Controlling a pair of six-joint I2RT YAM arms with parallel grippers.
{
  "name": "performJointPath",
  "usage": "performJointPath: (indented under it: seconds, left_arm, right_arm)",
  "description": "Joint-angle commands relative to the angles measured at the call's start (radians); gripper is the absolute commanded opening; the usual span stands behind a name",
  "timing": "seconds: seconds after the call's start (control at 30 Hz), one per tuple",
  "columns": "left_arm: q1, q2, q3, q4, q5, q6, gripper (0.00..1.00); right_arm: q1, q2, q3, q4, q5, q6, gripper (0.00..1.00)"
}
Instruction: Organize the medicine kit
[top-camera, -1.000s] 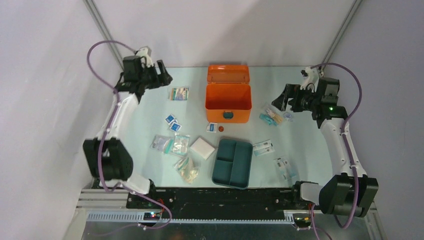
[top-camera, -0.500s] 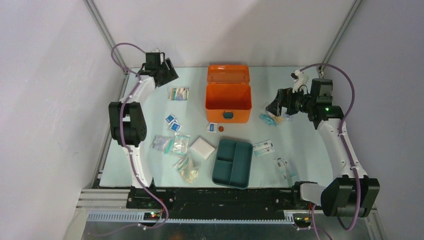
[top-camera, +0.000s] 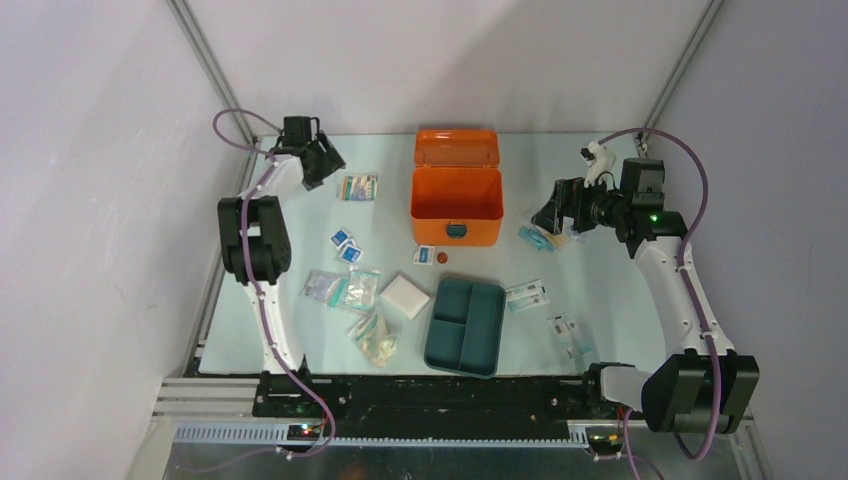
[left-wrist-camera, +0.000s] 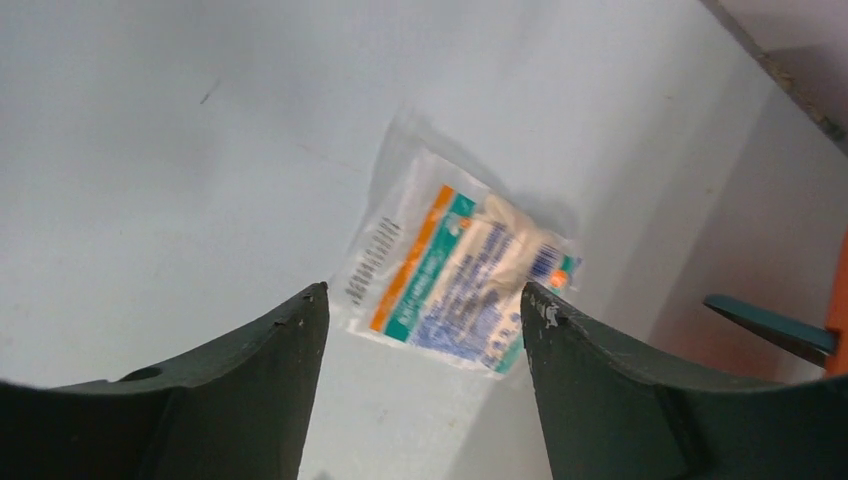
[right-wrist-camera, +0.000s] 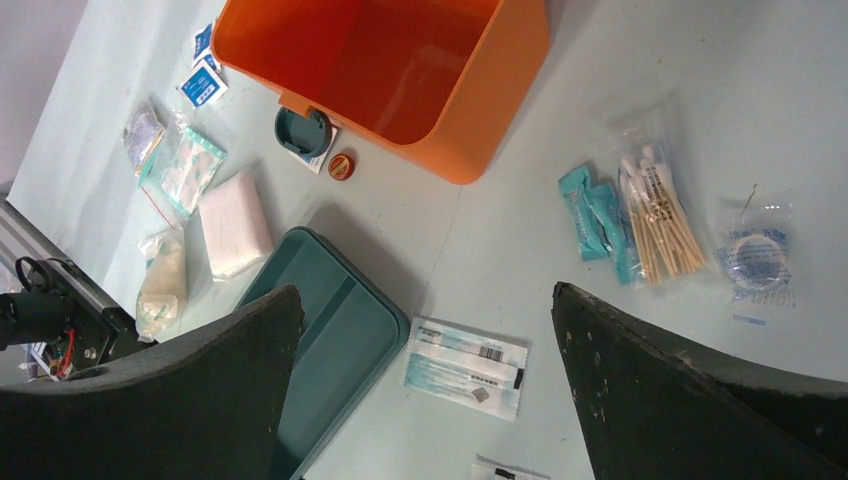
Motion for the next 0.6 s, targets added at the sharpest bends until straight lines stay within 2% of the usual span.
performJointPath:
  seconds: [0.0, 0.27, 0.57]
  left_arm:
    - [0.036, 0.084, 0.056, -0.005, 0.122, -0.004, 0.74]
    - [0.059, 0.160, 0.102, -0.004, 0.182, -0.067, 0.71]
    - [0.043, 0.252, 0.148, 0.016, 0.341, -0.167, 0.67]
  right_arm:
    - [0.003, 0.000, 0.029, 0.010, -0.026, -0.005, 0.99]
    - [0.003, 0.005, 0.028, 0.001, -0.017, -0.008, 0.99]
    - [-0.007, 0.001, 0.029, -0.010, -0.010, -0.009, 0.99]
